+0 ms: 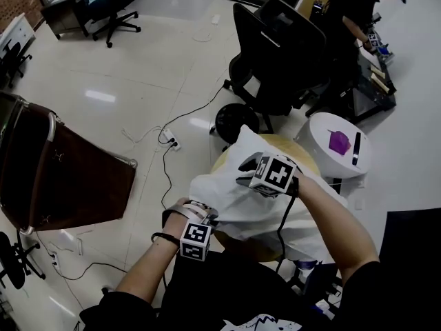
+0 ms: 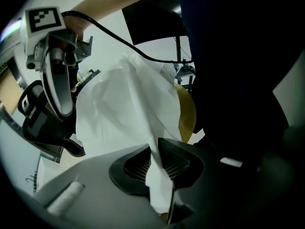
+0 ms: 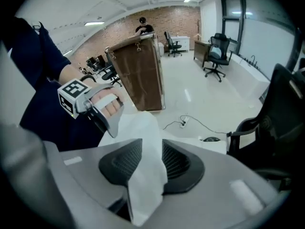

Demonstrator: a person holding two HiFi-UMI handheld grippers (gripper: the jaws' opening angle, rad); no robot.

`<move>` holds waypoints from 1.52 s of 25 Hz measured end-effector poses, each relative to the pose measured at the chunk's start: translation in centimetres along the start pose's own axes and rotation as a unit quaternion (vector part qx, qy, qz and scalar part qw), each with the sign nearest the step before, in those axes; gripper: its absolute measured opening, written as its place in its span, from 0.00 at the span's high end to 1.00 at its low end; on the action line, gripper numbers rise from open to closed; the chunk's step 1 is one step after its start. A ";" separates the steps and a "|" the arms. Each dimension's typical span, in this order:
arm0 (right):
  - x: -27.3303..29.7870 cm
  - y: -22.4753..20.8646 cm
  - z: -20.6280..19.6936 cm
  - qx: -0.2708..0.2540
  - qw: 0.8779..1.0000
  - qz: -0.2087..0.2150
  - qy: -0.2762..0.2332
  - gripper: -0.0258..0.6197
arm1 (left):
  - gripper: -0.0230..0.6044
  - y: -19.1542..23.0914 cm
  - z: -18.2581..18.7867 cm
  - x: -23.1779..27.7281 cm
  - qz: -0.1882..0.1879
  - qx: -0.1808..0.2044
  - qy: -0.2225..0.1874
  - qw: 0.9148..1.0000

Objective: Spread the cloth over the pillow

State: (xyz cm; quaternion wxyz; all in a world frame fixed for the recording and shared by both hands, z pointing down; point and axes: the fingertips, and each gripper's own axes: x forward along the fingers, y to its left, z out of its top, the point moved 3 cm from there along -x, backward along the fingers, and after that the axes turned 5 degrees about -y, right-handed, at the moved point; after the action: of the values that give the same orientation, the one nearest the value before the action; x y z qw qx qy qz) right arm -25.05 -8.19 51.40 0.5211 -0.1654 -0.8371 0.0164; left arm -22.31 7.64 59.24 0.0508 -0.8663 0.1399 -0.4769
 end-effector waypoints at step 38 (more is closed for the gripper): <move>-3.8 -12.3 0.3 0.025 0.987 -0.158 -0.013 0.94 | 0.71 2.1 -8.1 -7.8 0.164 -0.258 -0.037 0.951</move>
State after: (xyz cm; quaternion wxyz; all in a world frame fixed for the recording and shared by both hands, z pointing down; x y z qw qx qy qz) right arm -26.97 -20.85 50.45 0.5104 -0.0178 -0.8587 -0.0428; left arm -33.46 8.26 56.81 -0.0916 -0.8321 0.3962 -0.3772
